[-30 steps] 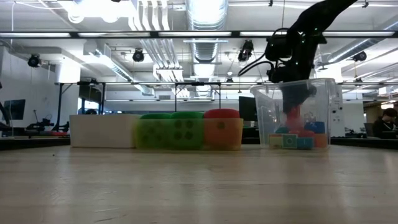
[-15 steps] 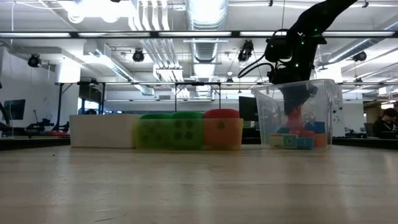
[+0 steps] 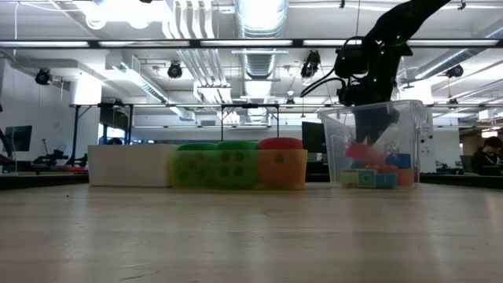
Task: Pick & Place Toys
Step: Put the red game piece into the transparent bin, then return to Home Position
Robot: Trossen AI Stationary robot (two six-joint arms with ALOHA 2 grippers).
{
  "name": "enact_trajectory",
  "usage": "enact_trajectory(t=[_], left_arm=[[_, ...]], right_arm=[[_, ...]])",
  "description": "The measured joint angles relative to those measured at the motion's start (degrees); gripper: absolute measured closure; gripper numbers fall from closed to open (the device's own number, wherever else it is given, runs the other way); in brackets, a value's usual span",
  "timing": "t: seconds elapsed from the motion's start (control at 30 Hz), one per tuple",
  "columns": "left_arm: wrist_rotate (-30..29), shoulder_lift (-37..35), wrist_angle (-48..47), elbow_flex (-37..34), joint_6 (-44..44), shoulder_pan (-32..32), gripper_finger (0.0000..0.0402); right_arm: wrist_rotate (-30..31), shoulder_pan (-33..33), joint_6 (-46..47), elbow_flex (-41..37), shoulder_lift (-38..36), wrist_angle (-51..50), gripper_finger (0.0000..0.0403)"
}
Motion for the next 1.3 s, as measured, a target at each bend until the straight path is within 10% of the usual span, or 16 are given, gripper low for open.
enact_trajectory(t=[0.33,0.73,1.17,1.3], left_arm=[[-0.6,0.0,-2.3,0.0,0.0,0.0,0.0034],[-1.5,0.0,-5.1,0.0,-3.2,0.0,0.0034],[-5.1,0.0,-13.4,0.0,4.4,0.1,0.0034],[3.8,-0.7,-12.9,0.0,12.4,0.1,0.0034]], right_arm=[[0.1,0.0,1.5,1.7,0.0,-1.6,0.0041],[0.3,0.4,2.7,4.2,-1.3,-2.3,0.0045],[-0.1,8.6,9.2,4.7,-16.9,-0.9,0.0341],[-0.3,15.8,9.4,4.4,-20.9,3.6,0.0382]])
